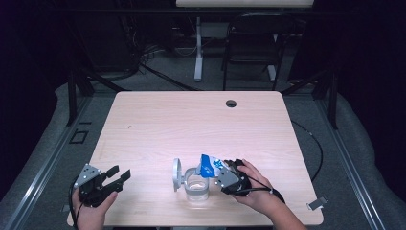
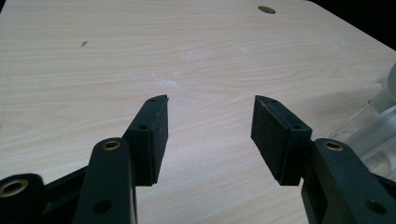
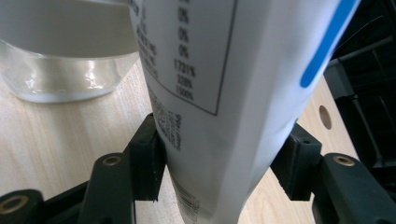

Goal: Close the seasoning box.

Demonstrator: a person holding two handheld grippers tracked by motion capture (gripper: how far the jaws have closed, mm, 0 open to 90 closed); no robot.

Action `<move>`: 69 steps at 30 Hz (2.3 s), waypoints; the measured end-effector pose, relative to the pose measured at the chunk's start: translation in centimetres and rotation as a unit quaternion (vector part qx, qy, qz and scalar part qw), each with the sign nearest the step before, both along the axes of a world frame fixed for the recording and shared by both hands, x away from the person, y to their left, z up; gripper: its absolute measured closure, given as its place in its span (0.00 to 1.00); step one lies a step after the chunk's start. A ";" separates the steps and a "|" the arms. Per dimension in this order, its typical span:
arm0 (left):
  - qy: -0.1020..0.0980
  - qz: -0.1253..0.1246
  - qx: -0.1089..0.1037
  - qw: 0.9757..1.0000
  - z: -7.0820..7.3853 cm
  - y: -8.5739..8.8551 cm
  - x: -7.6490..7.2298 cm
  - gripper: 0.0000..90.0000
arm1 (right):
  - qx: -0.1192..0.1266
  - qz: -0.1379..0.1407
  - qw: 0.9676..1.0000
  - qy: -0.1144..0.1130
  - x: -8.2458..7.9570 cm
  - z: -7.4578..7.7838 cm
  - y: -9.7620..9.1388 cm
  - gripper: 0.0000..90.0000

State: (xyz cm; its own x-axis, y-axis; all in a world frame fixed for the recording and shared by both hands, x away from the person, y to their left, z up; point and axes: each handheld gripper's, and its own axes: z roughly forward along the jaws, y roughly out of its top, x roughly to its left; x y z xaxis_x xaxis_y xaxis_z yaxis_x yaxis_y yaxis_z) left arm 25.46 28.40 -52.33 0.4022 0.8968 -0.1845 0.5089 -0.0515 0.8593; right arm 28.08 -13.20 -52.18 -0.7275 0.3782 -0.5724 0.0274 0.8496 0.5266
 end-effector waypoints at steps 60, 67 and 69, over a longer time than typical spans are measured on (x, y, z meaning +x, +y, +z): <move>0.003 0.002 -0.001 1.000 -0.2 0.0 0.1 0.52 | -0.122 0.004 0.989 -0.082 -0.2 -0.1 -0.4 0.48; 0.004 0.001 0.000 1.000 -0.3 0.0 0.1 0.52 | -0.134 0.006 0.987 -0.090 -0.3 0.0 -0.4 0.48; 0.004 0.001 0.000 1.000 -0.3 0.0 0.1 0.52 | -0.135 0.006 0.987 -0.091 -0.3 0.0 -0.4 0.48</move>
